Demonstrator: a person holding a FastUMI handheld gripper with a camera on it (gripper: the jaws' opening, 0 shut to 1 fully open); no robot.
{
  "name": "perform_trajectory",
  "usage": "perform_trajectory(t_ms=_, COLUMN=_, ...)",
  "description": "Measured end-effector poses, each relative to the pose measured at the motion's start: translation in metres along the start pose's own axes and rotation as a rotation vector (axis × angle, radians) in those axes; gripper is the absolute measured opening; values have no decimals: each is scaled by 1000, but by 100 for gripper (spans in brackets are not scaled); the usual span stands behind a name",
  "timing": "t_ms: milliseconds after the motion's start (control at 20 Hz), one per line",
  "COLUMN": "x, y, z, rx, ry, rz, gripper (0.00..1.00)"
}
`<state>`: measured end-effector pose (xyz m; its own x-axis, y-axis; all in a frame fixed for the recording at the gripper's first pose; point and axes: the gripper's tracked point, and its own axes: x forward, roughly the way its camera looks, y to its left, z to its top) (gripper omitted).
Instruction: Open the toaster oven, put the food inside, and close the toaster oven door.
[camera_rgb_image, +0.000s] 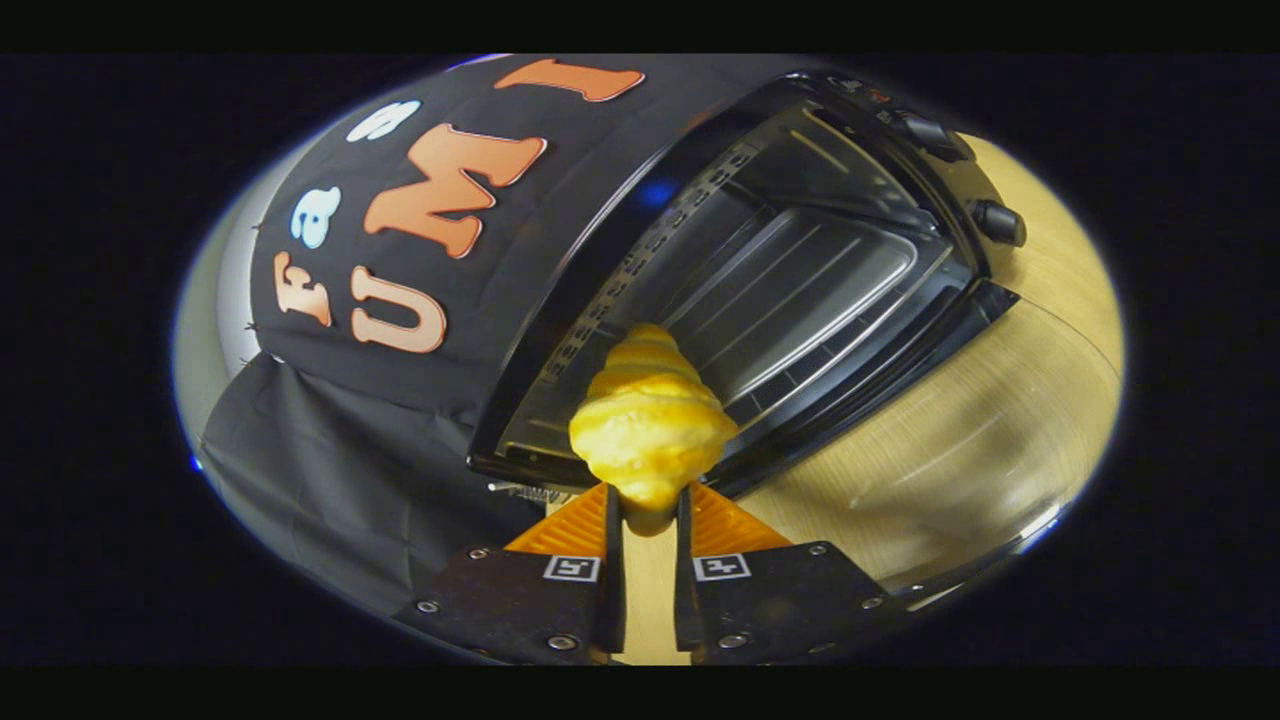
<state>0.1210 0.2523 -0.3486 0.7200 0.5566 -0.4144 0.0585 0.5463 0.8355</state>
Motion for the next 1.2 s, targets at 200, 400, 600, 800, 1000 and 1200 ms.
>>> perform_trajectory(t_ms=200, x=12, y=5, z=12, rx=38, ry=-40, rz=24, gripper=19)
perform_trajectory(t_ms=400, x=21, y=7, z=27, rx=80, ry=-70, rz=39, gripper=20)
perform_trajectory(t_ms=600, x=33, y=6, z=36, rx=69, ry=-100, rz=21, gripper=32)
perform_trajectory(t_ms=800, x=18, y=10, z=36, rx=-7, ry=-152, rz=17, gripper=66)
perform_trajectory(t_ms=1000, x=-5, y=5, z=23, rx=-59, ry=-146, rz=-23, gripper=98)
perform_trajectory(t_ms=1200, x=-46, y=-7, z=22, rx=-125, ry=-172, rz=-78, gripper=98)
